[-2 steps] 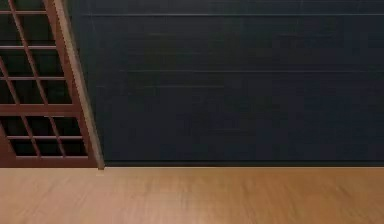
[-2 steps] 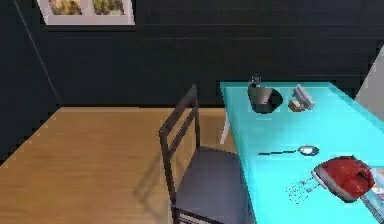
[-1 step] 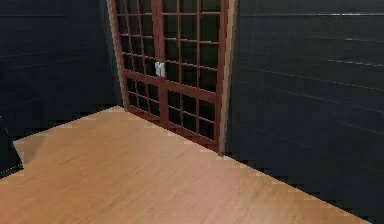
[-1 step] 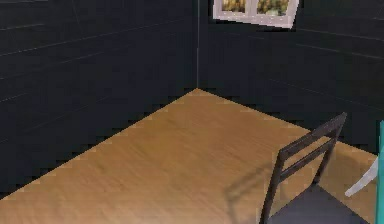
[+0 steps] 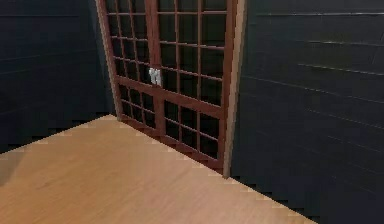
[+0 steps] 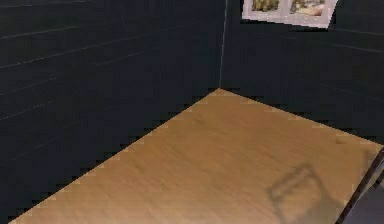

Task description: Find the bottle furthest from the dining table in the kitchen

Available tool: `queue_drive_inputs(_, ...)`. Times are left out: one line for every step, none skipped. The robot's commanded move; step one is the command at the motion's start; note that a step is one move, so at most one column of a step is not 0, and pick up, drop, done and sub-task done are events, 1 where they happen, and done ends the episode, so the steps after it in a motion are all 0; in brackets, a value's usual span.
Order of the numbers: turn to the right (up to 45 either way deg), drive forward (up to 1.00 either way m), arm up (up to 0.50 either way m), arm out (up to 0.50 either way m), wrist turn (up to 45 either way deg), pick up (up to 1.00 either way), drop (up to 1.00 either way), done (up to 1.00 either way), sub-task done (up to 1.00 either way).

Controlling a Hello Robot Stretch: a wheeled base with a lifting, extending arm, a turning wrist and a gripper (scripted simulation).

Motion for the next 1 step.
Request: queue_drive_inputs(-45.0, 0.0, 0.0, 0.0, 0.0, 0.0, 0.0, 0.0, 0.0)
